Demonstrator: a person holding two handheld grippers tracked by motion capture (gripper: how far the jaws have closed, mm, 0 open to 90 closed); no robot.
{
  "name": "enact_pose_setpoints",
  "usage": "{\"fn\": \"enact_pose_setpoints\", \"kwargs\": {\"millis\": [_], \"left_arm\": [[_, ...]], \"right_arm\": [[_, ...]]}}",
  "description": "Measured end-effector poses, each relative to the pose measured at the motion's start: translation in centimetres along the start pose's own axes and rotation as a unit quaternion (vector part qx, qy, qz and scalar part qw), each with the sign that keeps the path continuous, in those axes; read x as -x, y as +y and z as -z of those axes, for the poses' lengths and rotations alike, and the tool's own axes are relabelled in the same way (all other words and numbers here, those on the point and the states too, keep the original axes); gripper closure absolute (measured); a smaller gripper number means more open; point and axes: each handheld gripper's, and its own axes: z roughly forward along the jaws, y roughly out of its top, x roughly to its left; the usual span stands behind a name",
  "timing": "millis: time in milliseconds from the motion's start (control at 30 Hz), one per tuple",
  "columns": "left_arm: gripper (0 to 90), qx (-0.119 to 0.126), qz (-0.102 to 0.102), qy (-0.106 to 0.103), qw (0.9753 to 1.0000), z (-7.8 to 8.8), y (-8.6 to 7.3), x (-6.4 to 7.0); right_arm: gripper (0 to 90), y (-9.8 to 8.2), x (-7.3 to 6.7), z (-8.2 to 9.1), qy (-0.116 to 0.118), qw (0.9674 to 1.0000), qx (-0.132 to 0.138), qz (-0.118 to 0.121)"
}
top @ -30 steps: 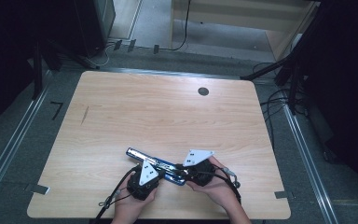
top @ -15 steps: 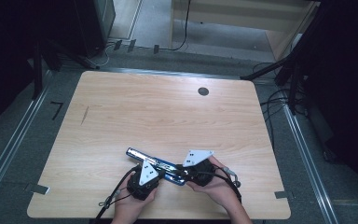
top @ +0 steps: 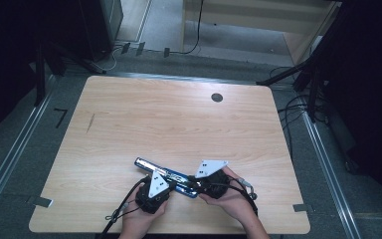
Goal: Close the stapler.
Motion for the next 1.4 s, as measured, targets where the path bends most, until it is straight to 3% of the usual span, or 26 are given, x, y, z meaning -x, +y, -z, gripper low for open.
{"fn": "enact_pose_setpoints", "kwargs": {"millis": [833, 1400], "left_arm": [[90.0, 0.0, 0.001, 0.0, 1.0, -0.01, 0.0, 0.02], [90.0, 0.001, 0.001, 0.0, 1.0, -0.02, -0.01, 0.04]], "right_arm": [[79.7, 0.21, 0.14, 0.29, 0.004, 1.0, 0.0, -0.003], [79.7, 0.65, 0.01, 0.21, -0.006, 0.9998, -0.019, 0.0]]}}
